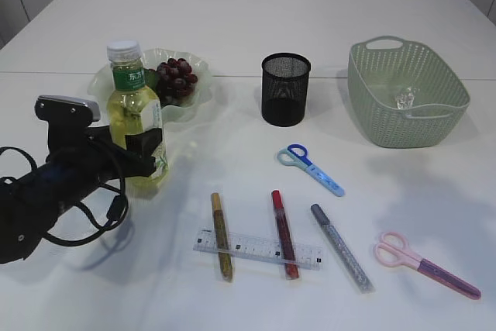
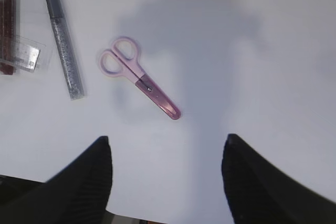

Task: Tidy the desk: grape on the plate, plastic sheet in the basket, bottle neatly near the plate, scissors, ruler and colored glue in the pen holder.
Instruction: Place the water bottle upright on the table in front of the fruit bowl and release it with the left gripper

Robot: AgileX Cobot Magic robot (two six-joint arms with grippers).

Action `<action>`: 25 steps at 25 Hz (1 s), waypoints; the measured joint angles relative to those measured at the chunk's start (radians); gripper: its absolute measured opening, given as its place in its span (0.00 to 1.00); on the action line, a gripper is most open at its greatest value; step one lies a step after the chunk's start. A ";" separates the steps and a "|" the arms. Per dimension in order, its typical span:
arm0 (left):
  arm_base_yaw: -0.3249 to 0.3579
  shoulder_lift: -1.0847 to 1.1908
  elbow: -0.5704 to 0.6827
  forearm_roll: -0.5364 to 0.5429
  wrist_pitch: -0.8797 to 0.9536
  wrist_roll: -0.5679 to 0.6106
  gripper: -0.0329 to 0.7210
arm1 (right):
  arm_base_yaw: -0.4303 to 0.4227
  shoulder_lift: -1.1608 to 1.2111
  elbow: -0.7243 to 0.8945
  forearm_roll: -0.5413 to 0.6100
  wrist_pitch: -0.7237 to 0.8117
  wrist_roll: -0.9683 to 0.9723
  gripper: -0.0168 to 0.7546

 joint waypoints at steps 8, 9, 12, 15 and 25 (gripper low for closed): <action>0.000 0.010 -0.007 -0.002 -0.009 0.024 0.73 | 0.000 0.000 0.000 0.000 0.000 0.000 0.69; 0.000 0.010 -0.007 -0.002 -0.009 0.024 0.75 | 0.000 0.000 0.000 0.000 0.000 0.000 0.69; 0.000 0.010 -0.007 -0.002 -0.009 0.026 0.79 | 0.000 0.000 0.000 0.000 0.000 0.000 0.69; 0.000 0.010 -0.007 -0.002 0.001 0.026 0.82 | 0.000 0.000 0.000 0.000 0.000 0.000 0.69; 0.000 -0.075 -0.007 -0.002 0.011 0.026 0.88 | 0.000 0.000 0.000 0.000 0.000 0.000 0.69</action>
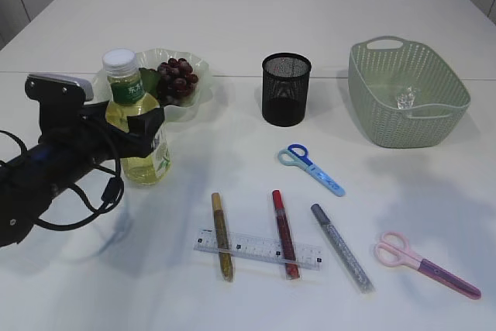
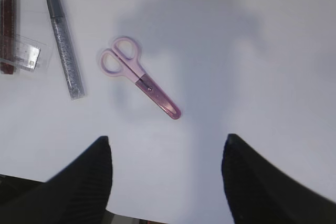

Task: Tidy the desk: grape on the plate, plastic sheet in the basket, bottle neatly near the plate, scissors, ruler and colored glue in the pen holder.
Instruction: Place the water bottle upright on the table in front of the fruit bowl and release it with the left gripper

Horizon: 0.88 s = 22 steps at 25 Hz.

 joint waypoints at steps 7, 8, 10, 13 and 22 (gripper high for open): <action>0.000 -0.140 0.005 0.000 0.001 0.000 0.88 | 0.000 0.000 0.000 0.000 0.000 0.000 0.69; 0.000 -0.165 0.005 0.000 0.001 0.000 0.87 | 0.000 0.000 0.000 0.000 0.000 0.000 0.69; 0.000 -0.218 0.007 0.000 0.002 0.000 0.86 | 0.000 0.000 0.000 0.000 0.000 0.000 0.69; 0.000 -0.302 0.007 0.000 0.078 0.000 0.83 | 0.000 0.000 0.000 0.004 0.000 0.000 0.69; 0.002 -0.592 0.012 -0.052 0.569 0.000 0.66 | 0.000 0.000 0.000 0.027 0.000 0.000 0.68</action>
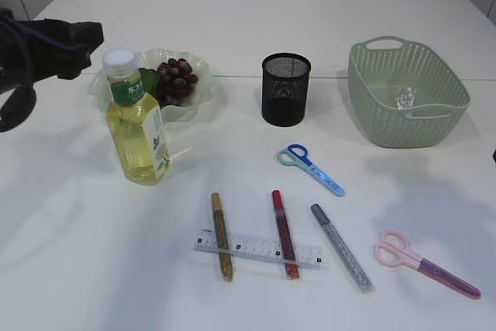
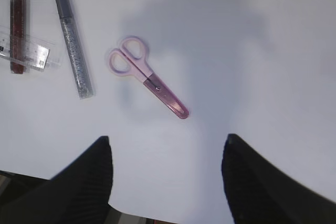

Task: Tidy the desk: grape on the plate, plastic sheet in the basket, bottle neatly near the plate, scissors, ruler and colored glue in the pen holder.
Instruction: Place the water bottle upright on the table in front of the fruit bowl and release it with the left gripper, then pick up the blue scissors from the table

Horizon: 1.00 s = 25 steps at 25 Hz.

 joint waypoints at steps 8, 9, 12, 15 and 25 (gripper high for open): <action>0.000 -0.223 -0.011 -0.118 0.623 -0.036 0.64 | 0.000 0.000 0.000 0.025 0.006 0.000 0.69; 0.000 -0.238 -0.022 -0.120 0.711 -0.037 0.64 | 0.000 0.000 0.000 0.029 0.008 0.000 0.69; 0.000 -0.254 -0.068 -0.148 0.966 -0.037 0.64 | 0.000 0.000 0.000 0.031 0.008 0.000 0.68; 0.000 -0.254 -0.093 -0.159 1.139 -0.037 0.64 | 0.000 0.000 0.000 0.032 0.008 0.000 0.68; 0.227 -0.254 -0.098 -0.159 1.211 -0.037 0.64 | 0.000 0.000 0.000 0.048 -0.004 0.000 0.67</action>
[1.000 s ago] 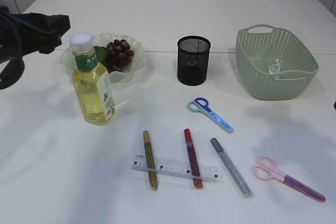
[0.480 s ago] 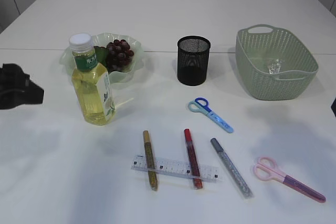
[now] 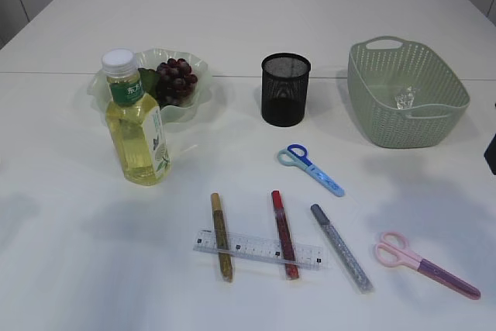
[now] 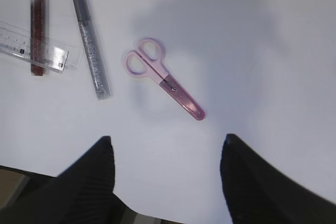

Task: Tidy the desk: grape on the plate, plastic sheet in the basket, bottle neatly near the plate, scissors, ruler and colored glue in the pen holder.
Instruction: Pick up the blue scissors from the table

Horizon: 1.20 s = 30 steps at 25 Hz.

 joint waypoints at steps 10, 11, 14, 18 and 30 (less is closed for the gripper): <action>0.072 0.009 0.000 -0.010 0.119 0.000 0.64 | 0.020 0.015 -0.008 0.058 -0.042 -0.087 0.67; 0.072 0.009 0.000 -0.010 0.127 0.000 0.64 | 0.029 0.028 -0.022 0.060 -0.042 -0.091 0.67; 0.072 0.009 0.000 -0.010 0.142 0.000 0.64 | 0.076 0.079 -0.073 0.060 -0.044 -0.109 0.67; 0.072 0.009 -0.002 -0.016 0.163 0.000 0.64 | 0.163 0.176 -0.156 0.056 -0.046 -0.134 0.66; 0.072 0.009 -0.002 -0.018 0.249 0.000 0.59 | 0.361 0.431 -0.312 0.033 -0.052 -0.302 0.66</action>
